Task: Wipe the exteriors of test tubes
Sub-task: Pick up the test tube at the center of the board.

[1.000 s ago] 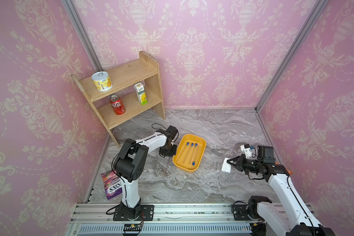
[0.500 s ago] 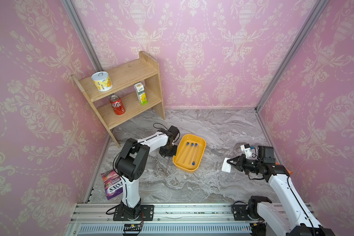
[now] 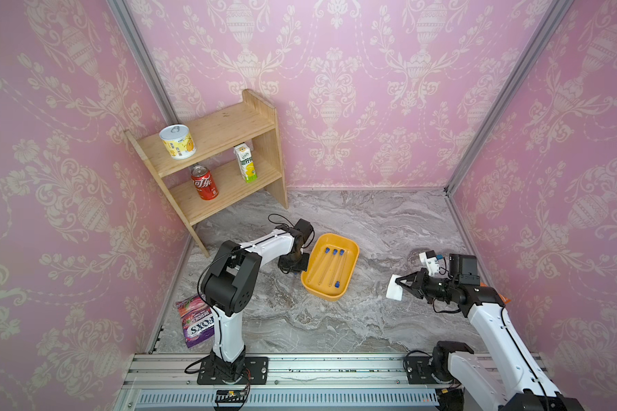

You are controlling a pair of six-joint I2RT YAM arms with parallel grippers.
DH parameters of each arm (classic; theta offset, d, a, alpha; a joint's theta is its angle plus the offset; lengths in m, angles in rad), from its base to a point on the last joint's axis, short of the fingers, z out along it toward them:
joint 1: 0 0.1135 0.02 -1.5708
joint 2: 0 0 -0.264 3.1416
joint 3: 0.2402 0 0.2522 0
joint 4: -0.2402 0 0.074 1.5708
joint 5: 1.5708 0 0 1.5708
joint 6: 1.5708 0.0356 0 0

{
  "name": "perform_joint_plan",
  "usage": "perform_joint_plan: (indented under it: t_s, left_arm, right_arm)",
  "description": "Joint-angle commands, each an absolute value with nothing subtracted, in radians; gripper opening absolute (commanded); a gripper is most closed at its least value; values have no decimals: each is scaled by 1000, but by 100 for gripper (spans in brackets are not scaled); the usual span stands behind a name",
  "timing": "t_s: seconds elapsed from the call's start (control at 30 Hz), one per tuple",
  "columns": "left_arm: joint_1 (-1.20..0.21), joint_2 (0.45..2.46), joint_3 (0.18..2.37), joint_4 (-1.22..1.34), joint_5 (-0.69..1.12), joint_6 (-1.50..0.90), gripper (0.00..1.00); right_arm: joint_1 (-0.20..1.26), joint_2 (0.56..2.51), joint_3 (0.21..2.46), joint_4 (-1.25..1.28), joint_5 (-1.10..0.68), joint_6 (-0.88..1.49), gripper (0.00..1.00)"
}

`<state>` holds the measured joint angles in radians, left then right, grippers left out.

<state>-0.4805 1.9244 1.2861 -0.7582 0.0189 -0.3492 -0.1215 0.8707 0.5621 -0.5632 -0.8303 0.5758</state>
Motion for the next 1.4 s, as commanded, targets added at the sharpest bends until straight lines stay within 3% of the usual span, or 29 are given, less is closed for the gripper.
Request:
perform_joint_plan:
  t_s: [0.0, 0.43, 0.9, 1.13, 1.37]
  left_arm:
    - [-485, 1948, 1289, -810, -6, -343, 11]
    - [-482, 1838, 1338, -902, -33, -334, 11]
    - [-476, 1639, 1470, -1053, 49, -332, 13]
    - [-487, 1645, 1503, -969, 209, -394, 14]
    - [-537, 1689, 1550, -866, 277, -462, 14]
  right_arm:
    - [-115, 863, 570, -569, -833, 571, 0]
    - [-92, 926, 586, -488, -822, 623, 0]
    - [242, 1177, 772, -231, -658, 789, 0]
    - [412, 1330, 893, -10, -610, 943, 0]
    - [485, 1391, 881, 205, -513, 1107, 0]
